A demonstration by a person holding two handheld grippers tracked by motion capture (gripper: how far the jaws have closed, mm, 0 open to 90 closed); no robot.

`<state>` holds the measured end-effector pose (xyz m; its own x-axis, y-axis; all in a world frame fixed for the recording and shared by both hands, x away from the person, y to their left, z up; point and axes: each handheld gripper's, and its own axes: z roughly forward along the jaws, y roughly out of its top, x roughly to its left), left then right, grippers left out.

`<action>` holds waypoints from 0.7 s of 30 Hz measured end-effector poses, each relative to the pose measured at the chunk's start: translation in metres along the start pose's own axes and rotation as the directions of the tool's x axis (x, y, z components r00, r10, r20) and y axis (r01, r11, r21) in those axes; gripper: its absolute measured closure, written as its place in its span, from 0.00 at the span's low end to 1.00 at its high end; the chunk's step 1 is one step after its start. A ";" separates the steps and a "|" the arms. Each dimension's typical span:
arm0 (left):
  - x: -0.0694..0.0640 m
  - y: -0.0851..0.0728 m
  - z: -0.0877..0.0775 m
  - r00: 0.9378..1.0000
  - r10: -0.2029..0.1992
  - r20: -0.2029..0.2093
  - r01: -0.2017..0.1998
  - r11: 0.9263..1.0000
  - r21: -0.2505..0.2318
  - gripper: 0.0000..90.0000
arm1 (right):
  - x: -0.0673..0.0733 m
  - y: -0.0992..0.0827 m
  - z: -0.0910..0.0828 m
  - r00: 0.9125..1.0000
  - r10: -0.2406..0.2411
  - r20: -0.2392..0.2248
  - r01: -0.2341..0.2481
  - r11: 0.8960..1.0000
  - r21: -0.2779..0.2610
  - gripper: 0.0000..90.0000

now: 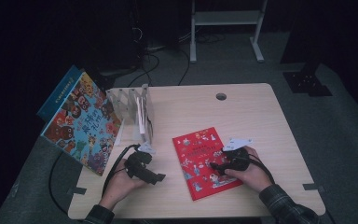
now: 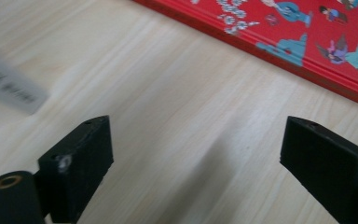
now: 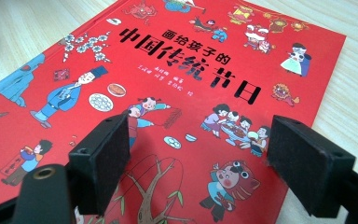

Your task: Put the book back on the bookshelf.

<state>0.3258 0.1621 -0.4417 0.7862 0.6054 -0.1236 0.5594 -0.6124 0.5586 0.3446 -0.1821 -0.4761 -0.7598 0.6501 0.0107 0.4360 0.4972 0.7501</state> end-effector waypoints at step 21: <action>-0.030 0.020 0.037 0.994 0.107 0.016 -0.107 0.994 0.001 0.02 | -0.018 -0.002 -0.023 0.995 0.096 -0.003 -0.096 0.995 0.023 0.33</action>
<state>0.3235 0.1126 -0.4572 0.8459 0.5278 -0.0765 0.4721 -0.6744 0.5678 0.3462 -0.2085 -0.4624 -0.7163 0.6927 0.0847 0.5177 0.4461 0.7300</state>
